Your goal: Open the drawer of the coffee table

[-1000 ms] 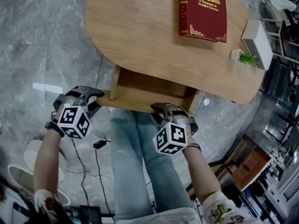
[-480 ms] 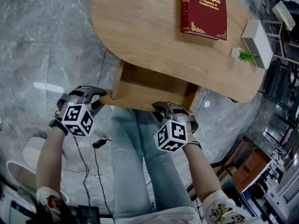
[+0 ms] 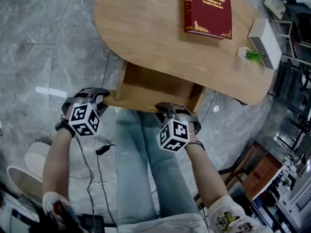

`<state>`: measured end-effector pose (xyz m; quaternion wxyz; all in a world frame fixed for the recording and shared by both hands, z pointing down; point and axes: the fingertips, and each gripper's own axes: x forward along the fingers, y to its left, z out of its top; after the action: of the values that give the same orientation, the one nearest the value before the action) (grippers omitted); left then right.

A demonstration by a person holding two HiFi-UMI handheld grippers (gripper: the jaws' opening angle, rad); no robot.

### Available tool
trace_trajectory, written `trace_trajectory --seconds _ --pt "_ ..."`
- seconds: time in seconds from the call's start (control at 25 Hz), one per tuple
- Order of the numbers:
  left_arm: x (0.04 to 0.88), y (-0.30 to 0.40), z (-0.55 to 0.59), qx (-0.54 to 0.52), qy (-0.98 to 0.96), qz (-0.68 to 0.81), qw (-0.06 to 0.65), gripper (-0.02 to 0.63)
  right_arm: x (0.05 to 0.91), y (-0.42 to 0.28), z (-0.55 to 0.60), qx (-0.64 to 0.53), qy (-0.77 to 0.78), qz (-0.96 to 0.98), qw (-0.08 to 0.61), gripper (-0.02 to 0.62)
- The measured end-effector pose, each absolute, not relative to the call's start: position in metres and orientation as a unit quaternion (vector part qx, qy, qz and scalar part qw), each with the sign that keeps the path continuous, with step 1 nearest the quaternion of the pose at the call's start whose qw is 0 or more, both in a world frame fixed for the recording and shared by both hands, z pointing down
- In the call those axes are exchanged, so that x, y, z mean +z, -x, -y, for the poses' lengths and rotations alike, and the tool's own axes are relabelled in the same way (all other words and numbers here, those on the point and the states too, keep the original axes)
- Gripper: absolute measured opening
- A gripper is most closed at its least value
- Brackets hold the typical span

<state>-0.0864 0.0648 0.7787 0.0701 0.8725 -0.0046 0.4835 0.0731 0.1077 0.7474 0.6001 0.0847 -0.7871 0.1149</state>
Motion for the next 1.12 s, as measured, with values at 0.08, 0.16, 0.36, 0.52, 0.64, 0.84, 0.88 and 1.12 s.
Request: trace_trajectory --seconds 0.08,0.16,0.36,0.52,0.64,0.84,0.88,1.12 --pt "0.784 0.087 -0.066 0.49 -0.868 0.011 0.078 0.101 0.752 -0.072 -0.11 0.117 -0.084 0.786 0.602 0.074" --pt "0.788 0.088 -0.066 0.495 -0.865 0.015 0.084 0.104 0.755 -0.072 -0.11 0.12 -0.085 0.786 0.6 0.077" --pt "0.789 0.087 -0.064 0.497 -0.86 0.032 0.107 0.112 0.757 -0.073 -0.109 0.131 -0.095 0.788 0.594 0.083" --pt "0.789 0.087 -0.065 0.497 -0.855 0.059 0.137 0.117 0.756 -0.075 -0.11 0.15 -0.107 0.784 0.592 0.086" --pt "0.788 0.087 -0.067 0.492 -0.85 0.086 0.169 0.166 0.75 -0.078 -0.108 0.161 -0.118 0.786 0.585 0.11" --pt "0.775 0.105 -0.081 0.48 -0.828 0.143 0.251 0.196 0.724 -0.082 -0.101 0.175 -0.142 0.79 0.57 0.135" --pt "0.769 0.11 -0.086 0.483 -0.825 0.145 0.256 0.196 0.716 -0.083 -0.098 0.178 -0.151 0.791 0.565 0.137" --pt "0.707 0.115 -0.097 0.467 -0.823 0.179 0.268 0.196 0.651 -0.095 -0.08 0.175 -0.201 0.798 0.541 0.141"
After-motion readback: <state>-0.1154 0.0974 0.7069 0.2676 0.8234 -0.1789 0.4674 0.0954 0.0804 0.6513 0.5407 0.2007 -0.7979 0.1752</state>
